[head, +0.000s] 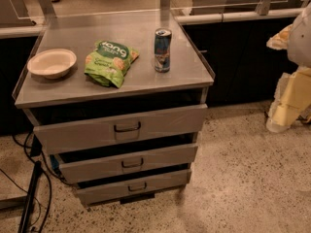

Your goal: Open top drawer

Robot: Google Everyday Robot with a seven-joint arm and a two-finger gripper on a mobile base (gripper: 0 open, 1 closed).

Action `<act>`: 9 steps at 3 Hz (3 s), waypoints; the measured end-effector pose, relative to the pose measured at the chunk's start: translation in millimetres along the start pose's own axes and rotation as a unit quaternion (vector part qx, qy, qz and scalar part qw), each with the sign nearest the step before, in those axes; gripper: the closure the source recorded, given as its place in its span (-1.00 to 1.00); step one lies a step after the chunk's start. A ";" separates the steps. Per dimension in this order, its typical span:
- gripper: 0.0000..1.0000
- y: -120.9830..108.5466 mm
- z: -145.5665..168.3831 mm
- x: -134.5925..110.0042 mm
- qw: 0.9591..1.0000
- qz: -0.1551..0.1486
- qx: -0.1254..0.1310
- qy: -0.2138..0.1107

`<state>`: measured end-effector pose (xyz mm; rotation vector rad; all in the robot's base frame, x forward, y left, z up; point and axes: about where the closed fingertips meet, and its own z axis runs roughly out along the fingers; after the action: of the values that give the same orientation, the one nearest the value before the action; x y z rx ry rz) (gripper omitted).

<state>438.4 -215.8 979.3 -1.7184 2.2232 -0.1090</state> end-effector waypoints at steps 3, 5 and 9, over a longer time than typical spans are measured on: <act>-1.00 12.0 50.4 -4.7 0.999 -0.031 -0.020 -0.029; -1.00 10.4 85.3 -24.3 0.995 -0.055 -0.040 -0.069; -1.00 11.0 166.4 -69.5 0.989 -0.081 -0.050 -0.116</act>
Offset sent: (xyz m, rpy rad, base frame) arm -0.0020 0.0127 -0.0613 0.0288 0.0559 0.0822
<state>493.7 -123.6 834.1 -1.8576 1.9510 0.1602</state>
